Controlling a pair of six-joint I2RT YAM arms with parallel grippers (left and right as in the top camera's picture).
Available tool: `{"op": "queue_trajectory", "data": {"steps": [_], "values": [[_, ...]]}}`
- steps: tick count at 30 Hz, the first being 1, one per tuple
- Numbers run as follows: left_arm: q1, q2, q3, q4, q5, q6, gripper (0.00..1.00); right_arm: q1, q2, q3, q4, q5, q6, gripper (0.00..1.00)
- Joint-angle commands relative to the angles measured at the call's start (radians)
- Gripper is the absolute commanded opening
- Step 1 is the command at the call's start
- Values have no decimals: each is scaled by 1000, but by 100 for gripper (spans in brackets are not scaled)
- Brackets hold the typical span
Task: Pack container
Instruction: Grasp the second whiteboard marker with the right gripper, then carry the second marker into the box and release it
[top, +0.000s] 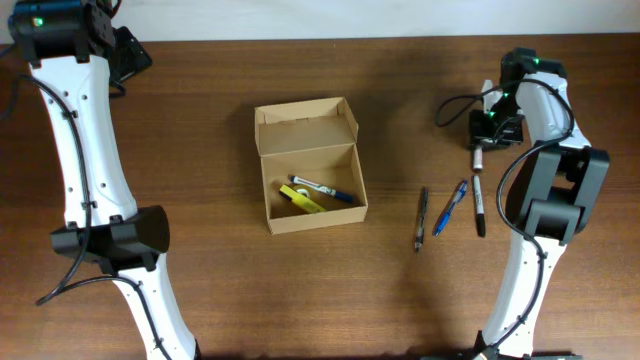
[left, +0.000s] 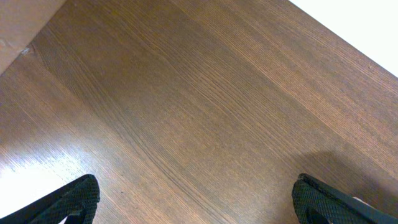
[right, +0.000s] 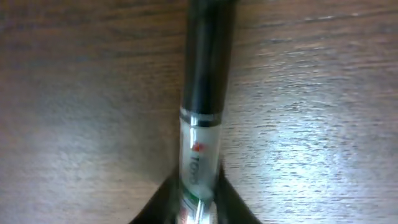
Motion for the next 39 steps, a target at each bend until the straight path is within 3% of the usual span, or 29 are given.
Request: {"op": "queue_trajectory", "data": {"steps": [1,6,12,19,22,30,35,39], "values": [[3,-32,11,-1,-10,13,100,0,37,-15,0,-18,5,4],[3,-32,11,-1,-10,13,100,0,14,18,-36,-95,-3,4],[3,-32,11,-1,-10,13,100,26,-94,181,-132,-227,-116,4],[3,-32,11,-1,-10,13,100,184,-278,455,-235,-219,-264,4],[3,-32,11,-1,-10,13,100,332,-364,525,-238,-176,-377,4],[3,-32,11,-1,-10,13,100,626,-366,477,-413,-100,-774,4],[3,-32,11,-1,-10,13,100,740,-327,349,-414,-99,-918,4],[3,-32,11,-1,-10,13,100,784,-306,198,-297,-98,-925,4]]}}
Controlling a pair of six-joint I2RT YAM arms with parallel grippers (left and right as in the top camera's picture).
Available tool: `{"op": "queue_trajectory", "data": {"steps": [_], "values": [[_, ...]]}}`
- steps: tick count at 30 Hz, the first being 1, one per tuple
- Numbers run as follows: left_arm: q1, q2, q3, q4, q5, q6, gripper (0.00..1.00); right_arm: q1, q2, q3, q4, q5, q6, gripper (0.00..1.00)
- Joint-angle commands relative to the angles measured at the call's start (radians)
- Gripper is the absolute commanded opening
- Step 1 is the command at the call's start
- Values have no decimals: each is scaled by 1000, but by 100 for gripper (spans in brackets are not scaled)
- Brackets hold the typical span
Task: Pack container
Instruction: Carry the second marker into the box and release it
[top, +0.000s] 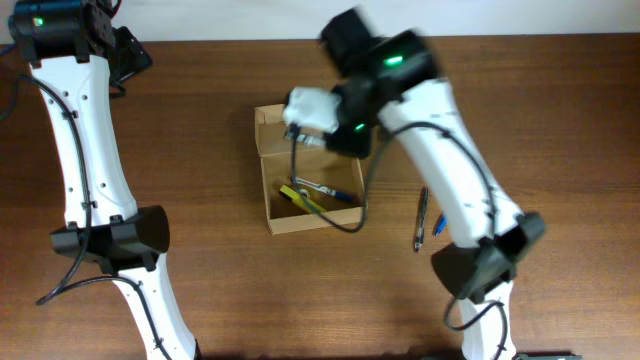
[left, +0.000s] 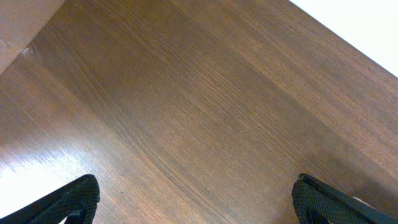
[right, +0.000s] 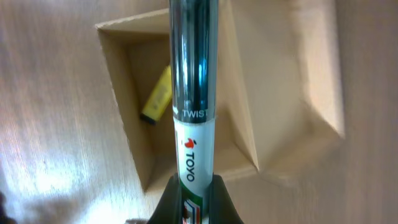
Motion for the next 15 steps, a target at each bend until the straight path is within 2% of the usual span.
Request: {"op": "queue_trajectory", "data": {"steps": [1,8,15], "values": [[3,-32,11,0,-10,13,100,34,16,-121,78,10,-81,4],[3,-32,11,0,-10,13,100,37,61,-367,269,11,-80,4],[3,-32,11,0,-10,13,100,38,105,-491,349,4,-75,4]]}}
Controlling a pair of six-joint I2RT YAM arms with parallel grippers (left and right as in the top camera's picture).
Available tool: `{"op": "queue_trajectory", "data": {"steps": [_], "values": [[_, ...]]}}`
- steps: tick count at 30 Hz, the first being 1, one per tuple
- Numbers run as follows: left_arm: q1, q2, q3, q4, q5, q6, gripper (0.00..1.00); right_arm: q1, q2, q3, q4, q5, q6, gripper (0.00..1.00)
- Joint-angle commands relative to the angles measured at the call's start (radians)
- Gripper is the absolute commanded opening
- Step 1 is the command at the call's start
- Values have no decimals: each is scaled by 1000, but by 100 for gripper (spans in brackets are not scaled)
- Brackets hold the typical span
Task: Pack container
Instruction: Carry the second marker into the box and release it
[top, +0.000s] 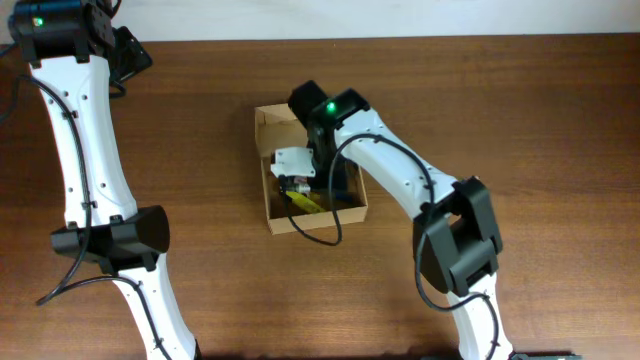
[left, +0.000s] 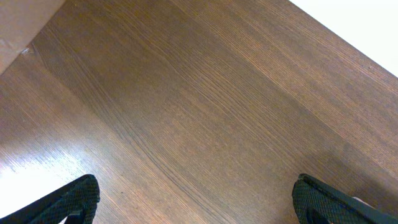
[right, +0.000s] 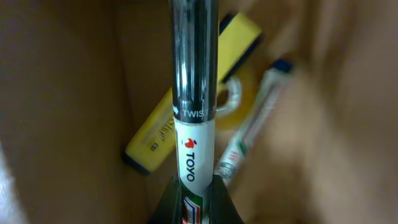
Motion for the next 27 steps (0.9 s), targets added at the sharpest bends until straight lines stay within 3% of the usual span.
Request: {"op": "queue_trajectory", "data": {"steps": [1,4,5,7,8,12,16,21,27], "values": [[3,-32,11,-1,-10,13,100,-1,24,-32,8,-12,4,4],[3,-32,11,-1,-10,13,100,-1,41,-36,12,-27,66,4],[3,-32,11,-1,-10,13,100,-1,42,-36,13,-27,82,8],[3,-32,11,-1,-10,13,100,0,37,-30,14,-24,127,27],[3,-32,11,-1,-10,13,100,0,26,-11,10,-13,167,32],[3,-32,11,-1,-10,13,100,0,-36,108,-47,34,240,38],[3,-32,11,-1,-10,13,100,-1,-104,302,-81,133,452,44],[3,-32,11,-1,-10,13,100,-3,-181,521,-131,396,756,43],[3,-32,11,-1,-10,13,100,-50,-283,558,-221,545,980,46]]}}
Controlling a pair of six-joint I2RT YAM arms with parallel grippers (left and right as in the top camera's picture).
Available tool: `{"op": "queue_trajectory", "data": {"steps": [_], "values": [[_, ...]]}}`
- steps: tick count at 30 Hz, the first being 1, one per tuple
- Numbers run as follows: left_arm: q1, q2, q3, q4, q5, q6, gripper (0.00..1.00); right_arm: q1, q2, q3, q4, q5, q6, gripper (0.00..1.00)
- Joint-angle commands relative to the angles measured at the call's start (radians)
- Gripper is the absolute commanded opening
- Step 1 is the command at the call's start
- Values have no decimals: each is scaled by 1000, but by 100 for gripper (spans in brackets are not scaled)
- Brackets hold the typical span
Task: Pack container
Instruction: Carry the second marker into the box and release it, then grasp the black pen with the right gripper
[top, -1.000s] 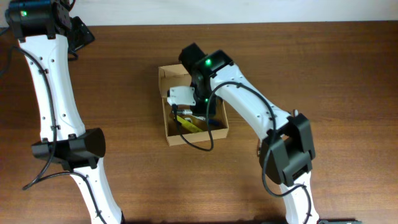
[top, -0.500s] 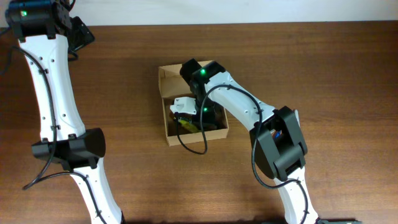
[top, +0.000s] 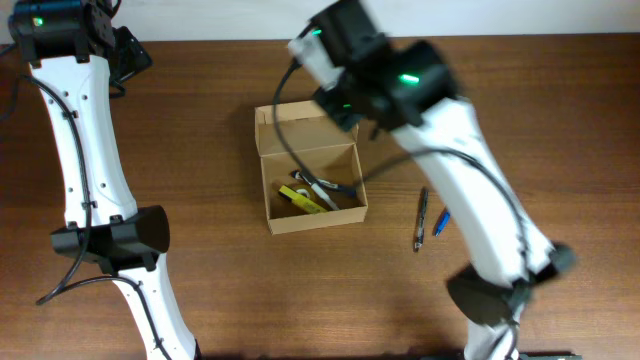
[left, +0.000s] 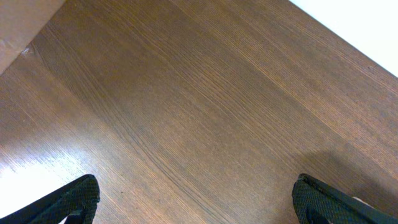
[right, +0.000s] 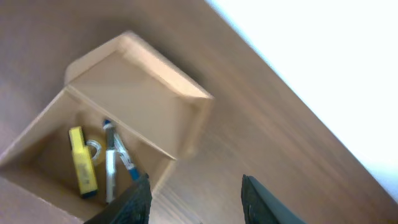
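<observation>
The open cardboard box (top: 310, 165) stands mid-table with its lid flap up. A yellow highlighter (top: 300, 198), a white pen (top: 324, 193) and a dark marker (top: 343, 187) lie inside it. In the right wrist view the box (right: 134, 118) is below left, showing the highlighter (right: 81, 167) and pens (right: 112, 163). My right gripper (right: 196, 199) is open and empty, raised beside the box's right wall. My left gripper (left: 196, 202) is open over bare wood at the far left corner.
A black pen (top: 421, 218) and a blue pen (top: 440, 222) lie on the table right of the box. My right arm (top: 420, 90), blurred, crosses over the box's far right corner and hides part of the table. The left arm (top: 75, 110) stands along the left edge.
My right gripper was down inside the box, shut on the black-and-white marker. Now it is open, empty and raised beside the box, and a dark marker lies in the box.
My right gripper first was shut on a black-and-white marker lying on the table at the far right. It then held the marker above the box, then low inside it. Now the gripper is open, empty and clear of the box. The left arm stayed still.
</observation>
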Motion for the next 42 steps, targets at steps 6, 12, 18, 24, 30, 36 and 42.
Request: {"op": "queue_trajectory", "data": {"steps": [6,12,18,24,30,36,42], "values": [[3,-32,11,0,-11,13,100,-198,-48,-3,-174,10,370,41],[3,-32,11,0,-11,13,100,-346,-48,-184,-209,-163,373,36],[3,-32,11,0,-11,13,100,-385,-48,-544,-59,-258,383,34],[3,-32,11,0,-11,13,100,-393,-48,-869,191,-258,444,35],[3,-32,11,0,-11,13,100,-410,-48,-1086,396,-277,463,41],[3,-32,11,0,-11,13,100,-411,-48,-1186,488,-275,463,40],[3,-32,11,0,-11,13,100,-411,-48,-1244,525,-274,463,40]]}}
